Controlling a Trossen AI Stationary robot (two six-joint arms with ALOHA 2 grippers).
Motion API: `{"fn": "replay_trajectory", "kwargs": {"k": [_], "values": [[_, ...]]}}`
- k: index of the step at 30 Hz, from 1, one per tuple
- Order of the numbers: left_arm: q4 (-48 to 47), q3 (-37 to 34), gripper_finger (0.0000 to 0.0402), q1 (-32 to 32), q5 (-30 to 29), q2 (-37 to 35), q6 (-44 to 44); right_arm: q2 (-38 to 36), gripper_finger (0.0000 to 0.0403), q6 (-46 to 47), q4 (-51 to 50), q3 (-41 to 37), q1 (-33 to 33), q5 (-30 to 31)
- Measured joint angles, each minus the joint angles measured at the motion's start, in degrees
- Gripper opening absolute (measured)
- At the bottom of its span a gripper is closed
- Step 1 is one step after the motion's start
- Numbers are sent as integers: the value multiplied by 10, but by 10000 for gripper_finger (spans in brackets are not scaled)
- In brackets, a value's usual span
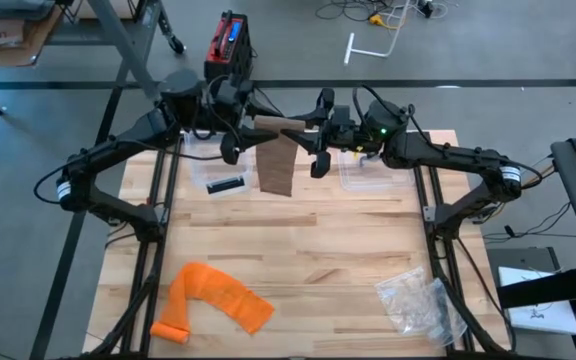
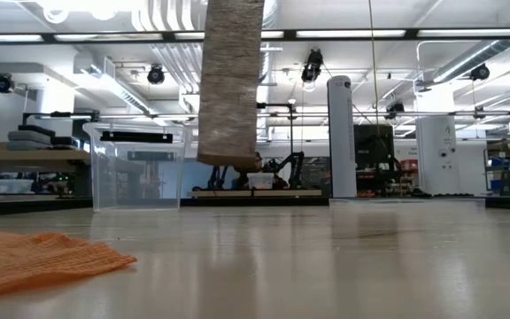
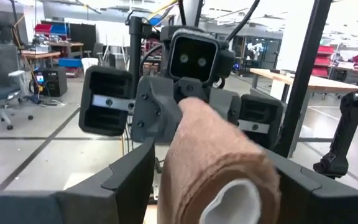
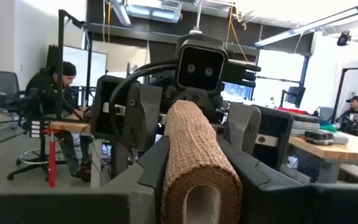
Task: Roll bandage
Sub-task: Roll the brown bandage
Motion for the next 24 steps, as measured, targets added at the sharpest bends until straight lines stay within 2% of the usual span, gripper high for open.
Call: {"fn": "replay_trajectory", "kwargs": {"k": [3,6,11,16,20,24], "values": [[-4,0,224,0,-1,1,0,0,100,0,0,0,0,0],[-4,0,202,0,-1,1,-2,0,94,1,0,0,0,0],[-5,0,131,0,-1,1,-14,0,97,13,-5,0,2,0],[-11,0,67,0,0,1,-12,-1,133,47,-23,0,3,0],[-12,0,57,0,4,-1,3,-13,173,74,-54,0,4,-4],[-22,0,75,2,11,-11,46,-33,216,131,-73,0,4,-5]]}}
